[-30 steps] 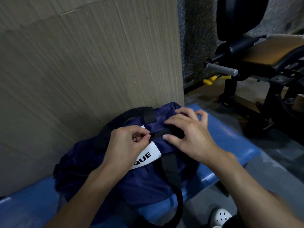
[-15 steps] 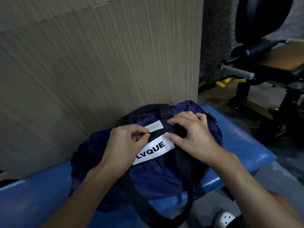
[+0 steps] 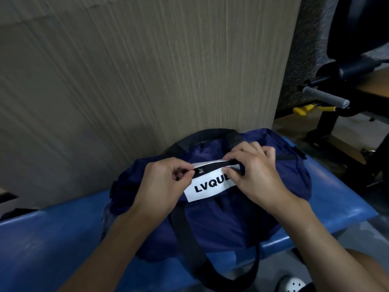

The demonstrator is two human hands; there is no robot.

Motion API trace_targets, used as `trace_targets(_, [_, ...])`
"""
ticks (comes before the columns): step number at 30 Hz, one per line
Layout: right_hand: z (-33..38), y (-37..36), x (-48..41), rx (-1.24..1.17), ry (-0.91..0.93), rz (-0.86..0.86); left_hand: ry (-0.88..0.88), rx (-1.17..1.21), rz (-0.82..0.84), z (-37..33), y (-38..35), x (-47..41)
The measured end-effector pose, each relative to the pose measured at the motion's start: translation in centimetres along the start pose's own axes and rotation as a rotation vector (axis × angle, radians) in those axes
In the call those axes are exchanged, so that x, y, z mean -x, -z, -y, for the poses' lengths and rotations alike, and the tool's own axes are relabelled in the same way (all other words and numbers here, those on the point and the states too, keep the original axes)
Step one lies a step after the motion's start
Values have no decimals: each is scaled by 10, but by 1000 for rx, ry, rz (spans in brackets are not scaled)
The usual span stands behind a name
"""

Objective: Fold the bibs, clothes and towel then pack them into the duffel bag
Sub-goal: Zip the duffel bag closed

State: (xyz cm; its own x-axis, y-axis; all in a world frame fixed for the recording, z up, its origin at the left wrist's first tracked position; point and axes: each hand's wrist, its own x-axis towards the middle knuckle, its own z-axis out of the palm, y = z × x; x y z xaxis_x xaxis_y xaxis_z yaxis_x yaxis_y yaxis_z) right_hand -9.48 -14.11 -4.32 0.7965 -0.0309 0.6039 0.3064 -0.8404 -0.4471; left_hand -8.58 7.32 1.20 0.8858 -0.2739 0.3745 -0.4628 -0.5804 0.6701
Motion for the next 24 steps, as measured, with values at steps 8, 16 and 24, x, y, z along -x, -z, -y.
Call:
trace_targets(8, [27, -18, -6, -26, 100, 43, 21, 10, -19, 6, 12, 6])
trace_targets(16, [33, -23, -8, -70, 105, 90, 68, 60, -68, 20, 29, 13])
trace_targets(24, [39, -39, -8, -171, 57, 89, 45, -4, -98, 36, 48, 17])
